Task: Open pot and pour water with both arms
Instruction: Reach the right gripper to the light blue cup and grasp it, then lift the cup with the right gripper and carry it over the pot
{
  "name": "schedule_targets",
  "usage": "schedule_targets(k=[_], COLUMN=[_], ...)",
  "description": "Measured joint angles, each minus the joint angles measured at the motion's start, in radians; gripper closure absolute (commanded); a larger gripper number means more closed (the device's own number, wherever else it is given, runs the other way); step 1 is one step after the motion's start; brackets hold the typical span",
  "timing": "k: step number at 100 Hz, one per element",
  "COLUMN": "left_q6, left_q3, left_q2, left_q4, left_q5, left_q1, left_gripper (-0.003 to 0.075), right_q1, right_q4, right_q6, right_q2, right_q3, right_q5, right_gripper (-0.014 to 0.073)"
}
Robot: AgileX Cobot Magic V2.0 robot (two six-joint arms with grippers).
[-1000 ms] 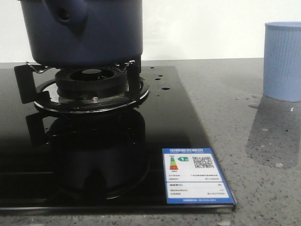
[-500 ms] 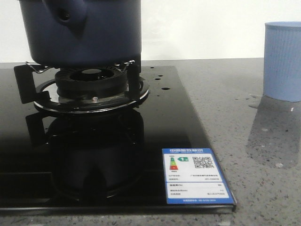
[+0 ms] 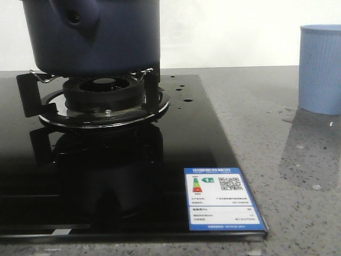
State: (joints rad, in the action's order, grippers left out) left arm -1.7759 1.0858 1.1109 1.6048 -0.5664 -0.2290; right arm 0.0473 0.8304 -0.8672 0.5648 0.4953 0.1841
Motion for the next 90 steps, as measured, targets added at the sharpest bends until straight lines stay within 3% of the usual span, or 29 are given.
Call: schedule_targets(k=[18, 58, 90], left_q6=[0.0, 0.0, 0.0], left_q3=[0.0, 0.0, 0.0], left_q2=[-0.066, -0.072, -0.072], left_q4=[0.038, 0.047, 0.047], left_q5=[0.0, 0.006, 0.006], left_q1=[0.0, 0.0, 0.0], left_gripper=[0.0397, 0.0397, 0.0397], right_q1=[0.023, 0.215, 0.227], right_q4=[0.0, 0.002, 0.01], right_q6=[-0.004, -0.007, 0.094], right_q2=[0.089, 0.348, 0.511], right_q3=[-0.039, -0.039, -0.039], right_q5=[-0.054, -0.404, -0.564], right_gripper=[-0.0009, -0.0009, -0.0009])
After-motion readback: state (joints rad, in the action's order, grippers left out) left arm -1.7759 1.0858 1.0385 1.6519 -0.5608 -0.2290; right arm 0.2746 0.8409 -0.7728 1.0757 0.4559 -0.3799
